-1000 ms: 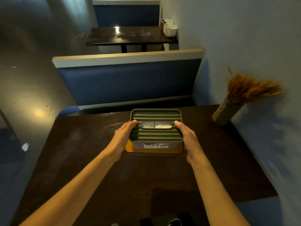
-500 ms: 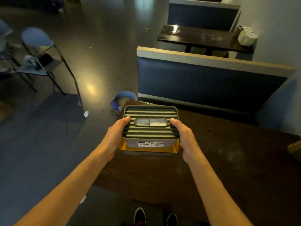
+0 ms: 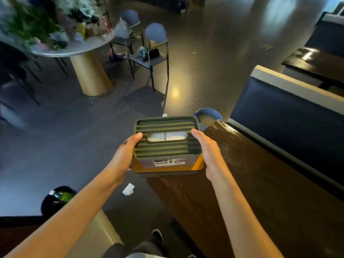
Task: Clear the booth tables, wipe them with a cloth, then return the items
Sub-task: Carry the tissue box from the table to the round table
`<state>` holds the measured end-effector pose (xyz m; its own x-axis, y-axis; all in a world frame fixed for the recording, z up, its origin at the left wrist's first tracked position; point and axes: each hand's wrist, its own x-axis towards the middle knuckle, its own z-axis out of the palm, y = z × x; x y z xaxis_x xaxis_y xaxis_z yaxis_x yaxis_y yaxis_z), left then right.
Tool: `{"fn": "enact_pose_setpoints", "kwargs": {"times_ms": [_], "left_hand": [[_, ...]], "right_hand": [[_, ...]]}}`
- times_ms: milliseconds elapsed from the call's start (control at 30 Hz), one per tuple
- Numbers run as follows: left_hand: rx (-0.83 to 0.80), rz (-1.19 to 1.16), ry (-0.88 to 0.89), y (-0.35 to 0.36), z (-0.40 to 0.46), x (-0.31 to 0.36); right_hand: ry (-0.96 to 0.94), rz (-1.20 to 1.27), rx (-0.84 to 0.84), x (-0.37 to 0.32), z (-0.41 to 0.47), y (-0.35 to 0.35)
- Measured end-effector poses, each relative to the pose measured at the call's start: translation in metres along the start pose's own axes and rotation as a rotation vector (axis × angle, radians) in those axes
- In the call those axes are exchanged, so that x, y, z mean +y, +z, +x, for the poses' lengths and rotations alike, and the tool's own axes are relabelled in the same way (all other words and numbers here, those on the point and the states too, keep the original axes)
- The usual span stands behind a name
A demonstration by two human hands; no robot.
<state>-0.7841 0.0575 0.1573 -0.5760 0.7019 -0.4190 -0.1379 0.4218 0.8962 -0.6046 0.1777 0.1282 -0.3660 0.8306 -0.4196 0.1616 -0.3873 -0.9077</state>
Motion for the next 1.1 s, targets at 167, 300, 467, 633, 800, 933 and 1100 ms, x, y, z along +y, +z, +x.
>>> {"fn": "enact_pose_setpoints", "kwargs": {"times_ms": [167,300,467,633,800,933,1100], "left_hand": [[0.111,-0.043,-0.018,-0.069,0.031,-0.002],[0.167,-0.088,-0.033,-0.128,0.077,-0.006],[0.201,-0.130,-0.040,-0.215,0.158,-0.001],[0.283,-0.171,-0.060,-0.299,0.225,0.018],[0.343,-0.225,-0.067,-0.361,0.270,0.033],[0.382,-0.250,-0.085,-0.397,0.294,0.039],[0.407,-0.300,-0.106,-0.432,0.330,0.057]], "right_hand": [[0.017,-0.021,-0.097,-0.013,0.033,0.085],[0.018,-0.063,-0.140,-0.022,0.071,0.159],[0.019,-0.091,-0.143,-0.041,0.133,0.262],[0.037,-0.094,-0.194,-0.068,0.186,0.365],[0.059,-0.132,-0.245,-0.094,0.222,0.438],[0.076,-0.159,-0.292,-0.106,0.245,0.486],[0.080,-0.133,-0.302,-0.119,0.281,0.536]]}}
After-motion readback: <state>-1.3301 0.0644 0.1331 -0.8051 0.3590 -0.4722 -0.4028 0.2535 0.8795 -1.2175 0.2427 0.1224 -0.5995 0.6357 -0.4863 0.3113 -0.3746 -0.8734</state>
